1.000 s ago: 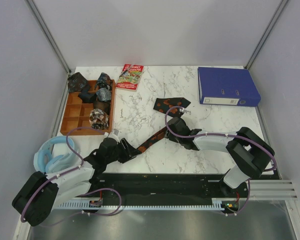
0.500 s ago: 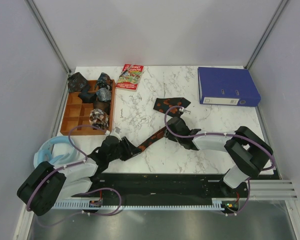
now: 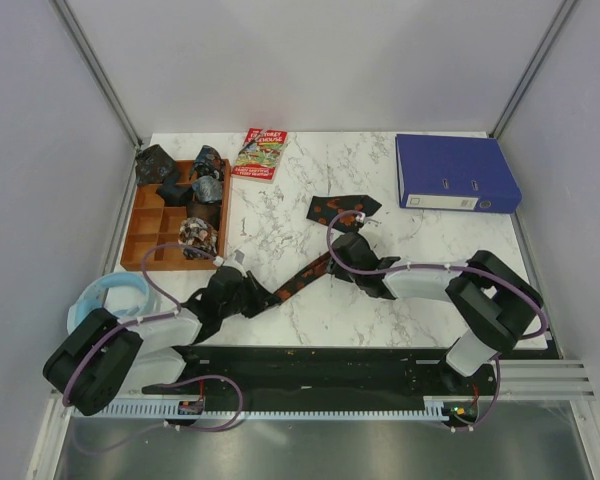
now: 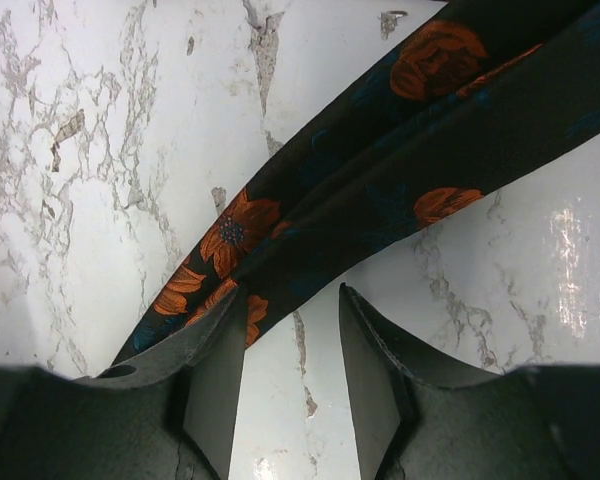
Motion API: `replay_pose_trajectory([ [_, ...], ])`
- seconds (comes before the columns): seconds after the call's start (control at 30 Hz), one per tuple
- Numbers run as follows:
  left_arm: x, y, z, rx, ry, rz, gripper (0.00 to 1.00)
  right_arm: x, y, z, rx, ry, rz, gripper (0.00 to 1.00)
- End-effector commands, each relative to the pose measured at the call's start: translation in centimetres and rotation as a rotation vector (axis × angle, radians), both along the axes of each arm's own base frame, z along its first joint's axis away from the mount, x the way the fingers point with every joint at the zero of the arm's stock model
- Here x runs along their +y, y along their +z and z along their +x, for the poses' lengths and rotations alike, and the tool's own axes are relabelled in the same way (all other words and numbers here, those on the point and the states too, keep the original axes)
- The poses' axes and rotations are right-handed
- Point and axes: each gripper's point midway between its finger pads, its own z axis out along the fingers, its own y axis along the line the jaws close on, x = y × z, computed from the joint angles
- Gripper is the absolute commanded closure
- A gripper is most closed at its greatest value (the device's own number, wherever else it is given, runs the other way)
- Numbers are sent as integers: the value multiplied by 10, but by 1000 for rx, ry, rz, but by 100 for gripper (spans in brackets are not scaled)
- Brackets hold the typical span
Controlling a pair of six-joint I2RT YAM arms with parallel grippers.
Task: Roll the ties
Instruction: Flatten out the tie at the center of the board.
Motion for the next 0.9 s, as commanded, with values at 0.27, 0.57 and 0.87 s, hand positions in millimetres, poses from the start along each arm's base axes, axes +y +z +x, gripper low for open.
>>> replay_pose_trajectory([
  [0.27, 6, 98, 0, -106, 39, -69, 98, -17, 49, 5, 56, 78, -129, 30],
  [0.57, 13, 168, -6, -189, 38, -100, 98, -47, 85, 9, 14, -45, -46, 18],
  [0.87, 30, 188, -13, -234, 61, -63, 98, -58, 83, 42, 68, -127, 8, 2],
])
